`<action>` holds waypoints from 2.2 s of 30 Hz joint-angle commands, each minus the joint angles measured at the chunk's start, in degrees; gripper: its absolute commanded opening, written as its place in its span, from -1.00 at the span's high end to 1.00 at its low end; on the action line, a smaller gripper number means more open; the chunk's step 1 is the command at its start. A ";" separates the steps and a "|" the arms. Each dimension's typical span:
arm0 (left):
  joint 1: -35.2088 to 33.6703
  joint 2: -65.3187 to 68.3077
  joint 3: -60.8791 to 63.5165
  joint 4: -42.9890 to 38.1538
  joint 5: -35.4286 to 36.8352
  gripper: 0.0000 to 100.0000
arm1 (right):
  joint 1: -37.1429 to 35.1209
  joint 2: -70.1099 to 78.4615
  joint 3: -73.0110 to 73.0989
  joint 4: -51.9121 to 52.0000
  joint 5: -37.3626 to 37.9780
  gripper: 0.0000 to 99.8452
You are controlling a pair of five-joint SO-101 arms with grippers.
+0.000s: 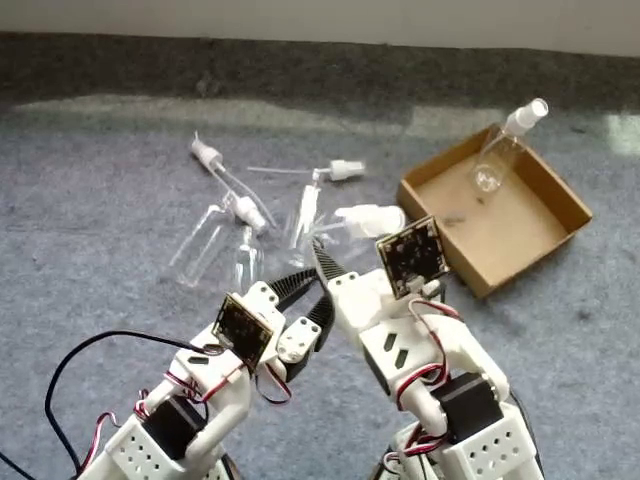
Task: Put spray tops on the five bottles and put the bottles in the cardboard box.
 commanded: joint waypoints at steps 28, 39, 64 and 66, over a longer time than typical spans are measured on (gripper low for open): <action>-0.31 -0.66 1.19 10.64 0.09 0.99 | 45.05 34.33 -3.91 -31.78 10.46 0.83; -3.03 -0.66 1.19 10.64 0.09 0.99 | 40.13 50.95 -16.48 -31.60 10.11 0.83; -11.91 -0.66 1.19 10.64 0.09 0.99 | 29.14 56.22 -19.38 -38.29 10.02 0.83; -11.82 -0.66 1.19 10.64 0.09 0.99 | 29.14 57.10 -19.91 -38.29 10.02 0.83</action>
